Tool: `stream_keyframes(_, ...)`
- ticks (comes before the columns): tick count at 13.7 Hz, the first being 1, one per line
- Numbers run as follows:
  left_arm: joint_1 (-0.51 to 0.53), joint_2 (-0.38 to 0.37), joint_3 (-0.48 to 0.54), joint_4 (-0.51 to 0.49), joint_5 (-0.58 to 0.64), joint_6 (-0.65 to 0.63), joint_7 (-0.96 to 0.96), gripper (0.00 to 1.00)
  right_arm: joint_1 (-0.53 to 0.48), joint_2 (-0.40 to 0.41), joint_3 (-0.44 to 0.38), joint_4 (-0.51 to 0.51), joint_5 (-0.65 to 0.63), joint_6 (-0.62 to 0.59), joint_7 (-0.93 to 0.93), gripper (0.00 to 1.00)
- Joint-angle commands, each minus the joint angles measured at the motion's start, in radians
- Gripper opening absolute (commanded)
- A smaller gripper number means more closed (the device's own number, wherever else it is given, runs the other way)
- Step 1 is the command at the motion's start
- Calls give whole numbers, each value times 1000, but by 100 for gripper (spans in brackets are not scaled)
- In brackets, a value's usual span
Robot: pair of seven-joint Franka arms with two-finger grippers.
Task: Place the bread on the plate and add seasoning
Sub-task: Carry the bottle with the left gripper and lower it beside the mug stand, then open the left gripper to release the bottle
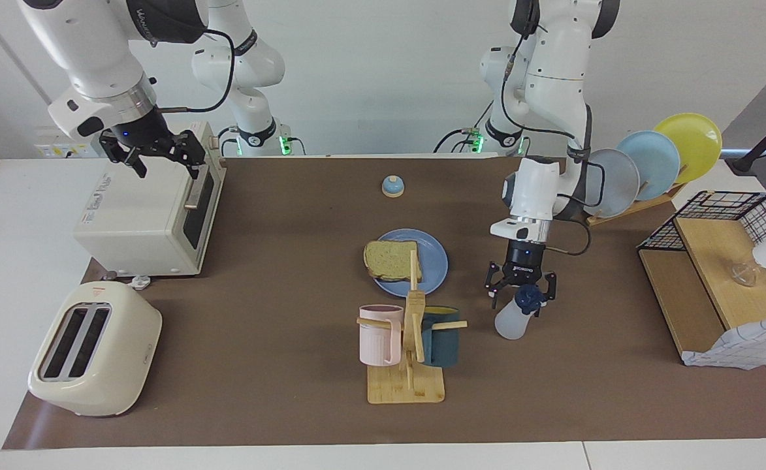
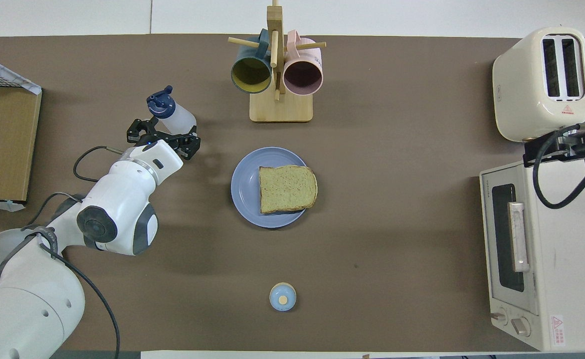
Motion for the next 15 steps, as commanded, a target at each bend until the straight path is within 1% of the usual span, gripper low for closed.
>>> stream_keyframes(1, 6, -79, 3, -87, 9, 15, -4, 100, -14, -11, 5, -13, 19, 6, -25, 100)
stream_keyframes(4, 6, -138, 3, -147, 9, 15, -6, 100, -14, -11, 5, -14, 19, 6, -25, 100)
stream_keyframes(7, 6, -217, 4, -216, 9, 13, -4, 100, -14, -11, 5, -13, 19, 6, -25, 100)
stream_keyframes(11, 6, -326, 4, -276, 9, 6, -4, 100, -14, -11, 5, -13, 19, 6, -25, 100)
stream_keyframes(12, 6, -354, 4, -281, 9, -25, -4, 100, -14, -11, 5, -13, 19, 6, -25, 100)
stream_keyframes(13, 6, -389, 4, -279, 9, -84, -4, 100, -14, -11, 5, -13, 19, 6, -25, 100)
stream_keyframes(15, 6, -496, 4, -267, 9, -279, 0, 100, -14, -11, 5, -13, 19, 6, -25, 100)
